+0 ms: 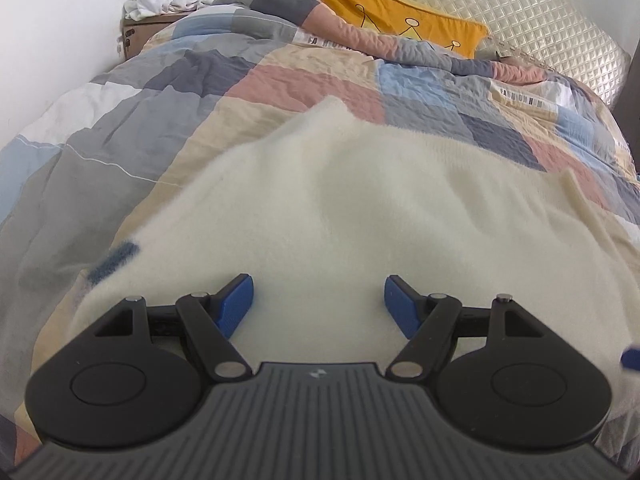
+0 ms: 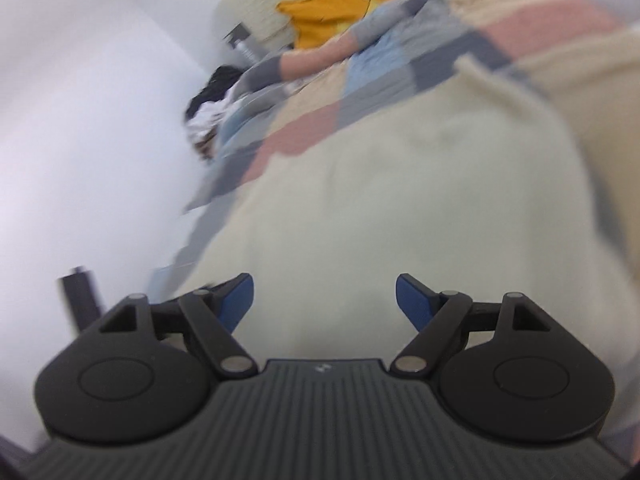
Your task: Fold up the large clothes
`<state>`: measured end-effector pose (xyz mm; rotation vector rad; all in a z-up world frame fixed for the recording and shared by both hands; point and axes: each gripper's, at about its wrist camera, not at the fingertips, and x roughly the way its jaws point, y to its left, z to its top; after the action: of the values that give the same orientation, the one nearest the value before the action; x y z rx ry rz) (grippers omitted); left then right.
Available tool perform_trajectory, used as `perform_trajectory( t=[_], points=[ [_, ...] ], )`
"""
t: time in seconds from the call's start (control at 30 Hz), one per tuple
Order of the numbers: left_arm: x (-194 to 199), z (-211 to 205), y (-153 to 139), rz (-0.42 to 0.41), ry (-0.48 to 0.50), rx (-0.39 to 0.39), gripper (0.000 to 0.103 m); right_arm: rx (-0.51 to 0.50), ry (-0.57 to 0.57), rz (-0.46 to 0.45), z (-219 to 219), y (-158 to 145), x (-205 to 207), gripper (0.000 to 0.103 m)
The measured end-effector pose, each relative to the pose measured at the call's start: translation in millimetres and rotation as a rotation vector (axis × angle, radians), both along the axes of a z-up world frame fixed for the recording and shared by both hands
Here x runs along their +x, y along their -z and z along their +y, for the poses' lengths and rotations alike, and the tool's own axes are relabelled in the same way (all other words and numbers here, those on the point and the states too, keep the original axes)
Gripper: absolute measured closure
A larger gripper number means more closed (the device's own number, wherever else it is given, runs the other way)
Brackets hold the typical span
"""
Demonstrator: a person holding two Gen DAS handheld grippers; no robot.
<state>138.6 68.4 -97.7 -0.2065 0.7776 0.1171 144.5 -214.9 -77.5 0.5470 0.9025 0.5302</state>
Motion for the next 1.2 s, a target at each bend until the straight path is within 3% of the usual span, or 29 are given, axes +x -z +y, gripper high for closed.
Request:
perform_trajectory(
  t=[0.23,0.43,0.57,0.67,0.8,1.0,1.2],
  points=[
    [0.3,1.5,1.1,-0.003,-0.010,-0.011,0.026,0.202,-0.035,0.177,-5.9,18.1,-12.4,0.021],
    [1.0,5.4,-2.7,-0.021,-0.049,-0.054,0.026,0.266,-0.009,0.374,2.5,58.7,-17.8,0.021],
    [-1.9,10.0,-12.3,-0.045,-0.084,-0.100,0.026,0.298,0.002,0.442,6.1,74.2,-16.4,0.021],
    [-8.8,10.9,-24.0,-0.052,-0.084,-0.177,0.026,0.258,0.066,0.457,-0.2,78.3,-16.5,0.017],
    [-23.2,5.5,-40.6,-0.005,-0.074,-0.271,0.026,0.301,0.182,0.467,-22.5,78.0,-16.4,0.013],
    [-55.2,6.1,-60.2,0.050,-0.048,-0.504,0.021,0.358,0.325,0.493,-43.5,85.7,-20.4,0.013],
    [-76.9,-2.0,-40.3,0.138,-0.068,-0.665,0.019,0.488,0.444,0.500,-59.0,95.3,-21.7,0.011]
  ],
)
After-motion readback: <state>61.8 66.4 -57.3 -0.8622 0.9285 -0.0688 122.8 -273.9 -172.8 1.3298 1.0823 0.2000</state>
